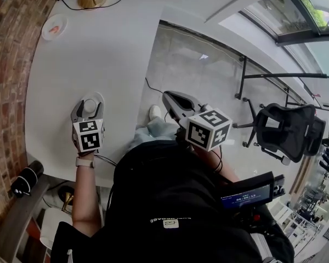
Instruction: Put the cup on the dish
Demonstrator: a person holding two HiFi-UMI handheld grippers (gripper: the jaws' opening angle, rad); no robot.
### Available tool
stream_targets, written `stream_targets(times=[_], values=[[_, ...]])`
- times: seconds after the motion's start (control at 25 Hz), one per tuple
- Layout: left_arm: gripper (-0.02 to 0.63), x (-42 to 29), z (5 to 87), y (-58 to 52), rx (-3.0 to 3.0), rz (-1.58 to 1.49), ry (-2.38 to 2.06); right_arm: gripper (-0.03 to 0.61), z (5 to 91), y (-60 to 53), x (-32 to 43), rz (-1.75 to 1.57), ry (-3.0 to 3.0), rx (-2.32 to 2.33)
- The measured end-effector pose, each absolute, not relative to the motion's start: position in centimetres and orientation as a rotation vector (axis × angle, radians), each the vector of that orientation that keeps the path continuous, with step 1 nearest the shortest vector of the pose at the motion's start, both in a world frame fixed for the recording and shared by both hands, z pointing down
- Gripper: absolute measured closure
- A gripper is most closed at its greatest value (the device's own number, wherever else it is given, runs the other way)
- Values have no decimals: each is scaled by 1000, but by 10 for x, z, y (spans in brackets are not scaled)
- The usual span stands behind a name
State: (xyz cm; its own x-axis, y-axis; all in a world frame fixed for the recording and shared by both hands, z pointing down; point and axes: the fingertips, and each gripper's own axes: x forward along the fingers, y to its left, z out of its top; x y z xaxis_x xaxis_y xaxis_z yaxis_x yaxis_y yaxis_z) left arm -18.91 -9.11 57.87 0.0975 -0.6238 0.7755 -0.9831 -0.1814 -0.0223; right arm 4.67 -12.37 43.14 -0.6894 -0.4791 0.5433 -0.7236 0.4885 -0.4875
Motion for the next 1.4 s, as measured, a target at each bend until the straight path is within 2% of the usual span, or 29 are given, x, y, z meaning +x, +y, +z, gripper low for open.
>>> stream_targets(times=[0.84, 1.4], values=[[350, -213, 503, -43, 1728, 737, -1855, 575, 421, -122, -9, 984, -2547, 679], [351, -186, 480, 9, 1598, 584, -1935, 575, 410, -110, -54, 924, -2602, 333]])
